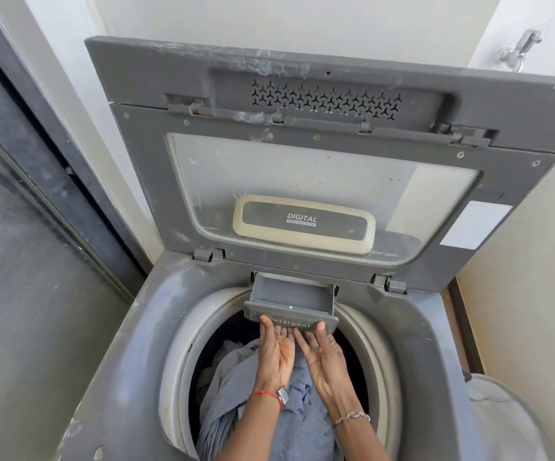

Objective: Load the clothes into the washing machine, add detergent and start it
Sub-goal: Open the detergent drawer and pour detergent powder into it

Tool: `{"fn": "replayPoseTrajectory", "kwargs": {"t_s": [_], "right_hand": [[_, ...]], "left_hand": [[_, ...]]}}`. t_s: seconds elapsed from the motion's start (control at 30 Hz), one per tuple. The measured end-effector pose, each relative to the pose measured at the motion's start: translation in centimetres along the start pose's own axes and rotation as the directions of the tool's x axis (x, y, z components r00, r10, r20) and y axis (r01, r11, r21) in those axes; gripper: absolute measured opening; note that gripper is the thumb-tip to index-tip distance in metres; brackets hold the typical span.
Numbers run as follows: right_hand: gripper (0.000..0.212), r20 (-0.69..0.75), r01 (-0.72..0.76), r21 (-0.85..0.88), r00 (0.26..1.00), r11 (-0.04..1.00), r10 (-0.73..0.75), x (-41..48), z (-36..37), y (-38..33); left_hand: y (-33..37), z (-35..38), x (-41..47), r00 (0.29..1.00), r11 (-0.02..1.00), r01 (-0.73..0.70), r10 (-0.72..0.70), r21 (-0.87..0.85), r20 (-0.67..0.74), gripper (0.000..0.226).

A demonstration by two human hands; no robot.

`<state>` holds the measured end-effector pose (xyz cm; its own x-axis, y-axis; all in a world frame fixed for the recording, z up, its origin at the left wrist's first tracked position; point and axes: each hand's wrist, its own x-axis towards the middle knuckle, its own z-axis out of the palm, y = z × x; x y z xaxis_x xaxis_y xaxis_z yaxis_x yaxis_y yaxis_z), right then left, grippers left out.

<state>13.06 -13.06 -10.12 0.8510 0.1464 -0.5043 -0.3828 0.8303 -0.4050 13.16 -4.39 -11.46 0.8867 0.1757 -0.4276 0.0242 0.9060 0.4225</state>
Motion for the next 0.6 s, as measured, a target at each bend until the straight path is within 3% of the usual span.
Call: {"fn": "replayPoseTrajectory", "kwargs": {"t_s": [0.1, 0.2, 0.37, 0.6], "right_hand": [[0.027, 0.011, -0.003, -0.017, 1.0, 1.0, 0.003, 0.0, 0.1, 0.0], [0.071, 0.011, 0.001, -0.039, 1.0, 0.999, -0.001, -0.2, 0.2, -0.2], [0.038, -0.131, 0.001, -0.065, 0.991, 0.998, -0.01, -1.2, -0.1, -0.6], [0.04, -0.228, -0.036, -0.219, 0.974, 0.975, -0.015, -3.8, -0.2, -1.5]], "left_hand": [[0.3, 0.5, -0.5, 1.0, 1.0, 0.017, -0.017, 0.016, -0.003, 0.054], [0.8, 1.0, -1.2, 0.998, 0.999, 0.051, -0.051, 0.007, -0.044, 0.048], [1.2, 0.5, -1.9, 0.979, 0.994, 0.109, -0.102, 0.029, -0.175, 0.06], [2.2, 2.2, -4.2, 0.958, 0.97, 0.242, -0.237, 0.013, -0.163, 0.074]]}}
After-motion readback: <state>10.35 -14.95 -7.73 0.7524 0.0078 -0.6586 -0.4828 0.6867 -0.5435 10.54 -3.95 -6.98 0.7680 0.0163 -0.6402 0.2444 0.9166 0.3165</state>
